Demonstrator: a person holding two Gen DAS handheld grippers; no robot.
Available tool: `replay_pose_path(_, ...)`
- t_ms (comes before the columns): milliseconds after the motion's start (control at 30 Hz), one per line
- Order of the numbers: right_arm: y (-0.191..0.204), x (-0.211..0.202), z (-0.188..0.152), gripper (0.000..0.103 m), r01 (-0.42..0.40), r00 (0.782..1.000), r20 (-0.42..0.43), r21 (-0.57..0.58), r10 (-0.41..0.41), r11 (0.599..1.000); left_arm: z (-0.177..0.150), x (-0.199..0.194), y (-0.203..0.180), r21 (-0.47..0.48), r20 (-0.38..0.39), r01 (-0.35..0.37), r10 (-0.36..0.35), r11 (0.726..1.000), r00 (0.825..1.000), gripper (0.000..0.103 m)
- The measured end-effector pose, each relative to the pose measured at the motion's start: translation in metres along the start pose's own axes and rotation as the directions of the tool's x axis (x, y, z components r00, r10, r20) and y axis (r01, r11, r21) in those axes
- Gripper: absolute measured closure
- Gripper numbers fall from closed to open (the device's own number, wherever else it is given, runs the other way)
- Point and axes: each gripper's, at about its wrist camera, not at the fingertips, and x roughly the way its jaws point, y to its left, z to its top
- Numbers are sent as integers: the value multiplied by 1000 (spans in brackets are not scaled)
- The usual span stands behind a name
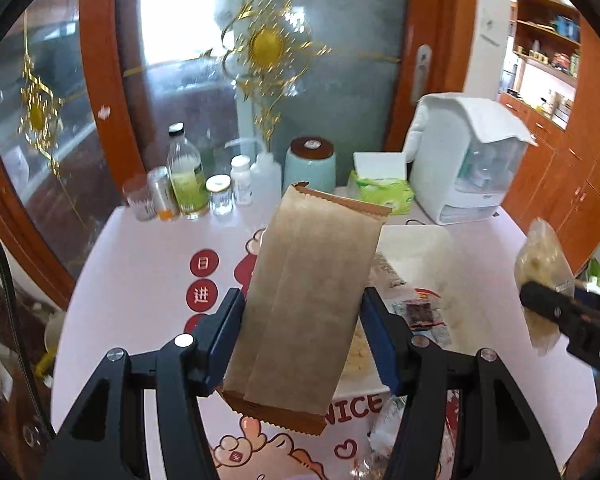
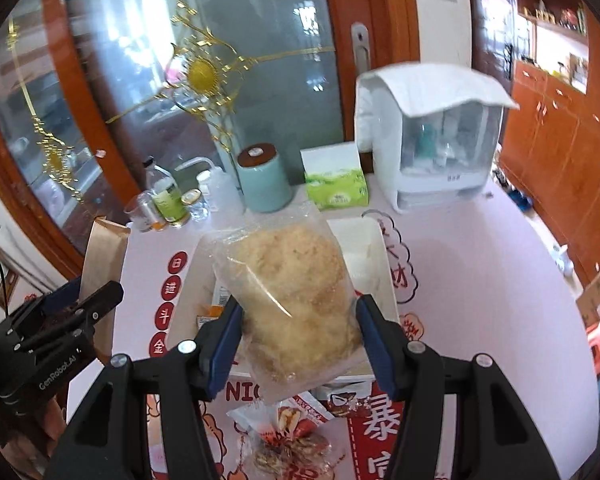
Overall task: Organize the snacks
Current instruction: 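Lower the wafer block and crisp bag into the white tray, open both tools, then move both open tools back toward the remaining snacks on the table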
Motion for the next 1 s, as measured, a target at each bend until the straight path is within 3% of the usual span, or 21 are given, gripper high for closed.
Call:
replay_pose_path(433,-8,74,-15,45,68,993,-104,61,-61,996,-26,106,6,-147,-173,69,-94,987,981,44)
replay_pose_path(467,-8,78,-16,45,72,992,-108,61,-65,996,-28,111,5,-151,-175,72,-99,986,980,43)
replay_pose_path(500,-7,81,-17,45,77,992,-105,60,-70,995,-30,115,5,-151,-180,78,-105,985,978,33)
replay_pose_path(533,-6,84,-19,45,90,991,-100,51,-85,995,-32,118,4,-154,-181,87,-115,984,977,20)
replay_pose_path(600,-5,90,-20,43,102,990,-103,40,-97,994,-35,117,3,-171,-166,94,-122,981,978,15)
replay_pose_path(667,-5,96,-24,38,104,988,-120,49,-98,993,-36,115,3,-173,-157,95,-123,980,980,15)
replay_pose_path(767,-7,99,-27,18,75,990,-128,80,-64,994,-36,110,5,-174,-153,94,-122,980,981,15)
replay_pose_path(1000,-2,91,-26,17,20,994,-109,110,-8,994,-35,90,20,-199,-114,67,-91,978,989,15)
